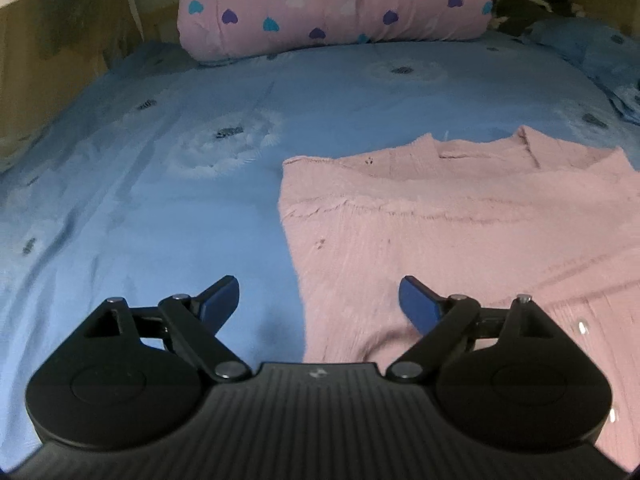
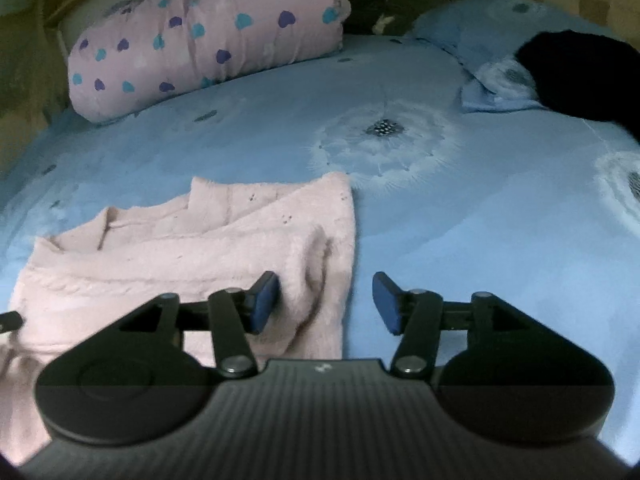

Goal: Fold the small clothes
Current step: 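Move both tools to the ribbed hem of the pink cardigan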

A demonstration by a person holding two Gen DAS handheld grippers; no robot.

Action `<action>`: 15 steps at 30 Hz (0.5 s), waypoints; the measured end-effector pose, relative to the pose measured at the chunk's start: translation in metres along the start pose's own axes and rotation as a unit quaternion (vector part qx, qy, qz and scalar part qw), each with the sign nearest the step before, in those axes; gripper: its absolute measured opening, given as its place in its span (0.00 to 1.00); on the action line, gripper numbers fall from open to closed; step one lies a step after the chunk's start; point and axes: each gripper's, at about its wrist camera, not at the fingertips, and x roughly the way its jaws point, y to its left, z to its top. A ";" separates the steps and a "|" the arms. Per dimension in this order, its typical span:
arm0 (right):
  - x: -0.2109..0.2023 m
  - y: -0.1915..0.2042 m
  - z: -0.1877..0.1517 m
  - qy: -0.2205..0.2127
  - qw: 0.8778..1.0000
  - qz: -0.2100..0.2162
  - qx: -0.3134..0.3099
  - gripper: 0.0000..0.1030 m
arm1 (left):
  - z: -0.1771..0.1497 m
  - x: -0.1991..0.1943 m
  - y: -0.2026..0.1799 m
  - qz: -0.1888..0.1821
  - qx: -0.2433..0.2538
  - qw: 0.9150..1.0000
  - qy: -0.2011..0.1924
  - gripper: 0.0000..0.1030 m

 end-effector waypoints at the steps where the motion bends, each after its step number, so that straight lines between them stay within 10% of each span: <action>1: -0.007 -0.001 -0.003 0.000 1.000 0.002 0.000 0.53 | -0.004 -0.007 0.001 0.000 0.003 1.000 -0.002 0.88; 15: -0.082 -0.010 -0.071 0.063 0.998 0.017 -0.006 0.54 | -0.079 -0.092 0.031 -0.008 0.000 1.000 0.012 0.88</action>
